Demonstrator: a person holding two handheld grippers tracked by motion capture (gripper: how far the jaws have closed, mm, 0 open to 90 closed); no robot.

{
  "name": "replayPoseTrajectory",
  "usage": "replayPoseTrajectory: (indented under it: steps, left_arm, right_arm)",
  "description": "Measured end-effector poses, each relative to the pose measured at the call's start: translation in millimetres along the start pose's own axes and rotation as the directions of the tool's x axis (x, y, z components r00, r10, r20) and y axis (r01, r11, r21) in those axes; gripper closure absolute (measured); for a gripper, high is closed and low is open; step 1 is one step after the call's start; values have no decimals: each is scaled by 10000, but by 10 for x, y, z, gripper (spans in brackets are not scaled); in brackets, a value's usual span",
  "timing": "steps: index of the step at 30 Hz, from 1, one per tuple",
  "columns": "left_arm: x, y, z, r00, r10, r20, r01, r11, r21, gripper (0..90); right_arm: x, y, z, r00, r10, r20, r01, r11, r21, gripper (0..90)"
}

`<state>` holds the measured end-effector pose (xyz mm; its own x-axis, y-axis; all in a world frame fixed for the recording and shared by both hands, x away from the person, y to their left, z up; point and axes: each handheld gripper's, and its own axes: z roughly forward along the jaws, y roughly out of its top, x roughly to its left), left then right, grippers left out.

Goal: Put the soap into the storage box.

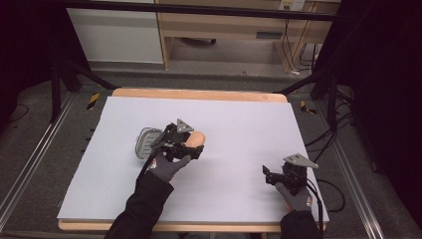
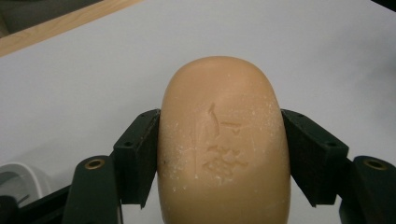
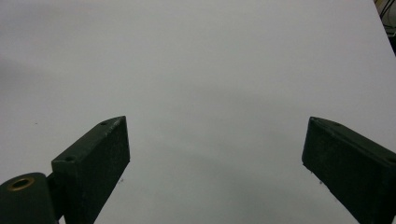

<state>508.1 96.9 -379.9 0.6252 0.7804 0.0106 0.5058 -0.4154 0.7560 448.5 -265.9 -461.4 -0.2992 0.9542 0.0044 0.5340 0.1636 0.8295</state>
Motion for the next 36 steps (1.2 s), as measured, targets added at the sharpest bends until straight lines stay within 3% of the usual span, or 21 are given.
replayPoseTrajectory:
  steps: [18,36]
  left_arm:
    - [374,-11,-192,9964,-512,-677,502,9986,-161,321]
    - [724,-179,-233,9844,-1168,-1313,1173,9931,-39,320]
  right_arm:
    - [15,-4,14,9999,-157,7,157,9999,12,76]
    - [34,-7,22,9998,-203,-11,203,9998,39,76]
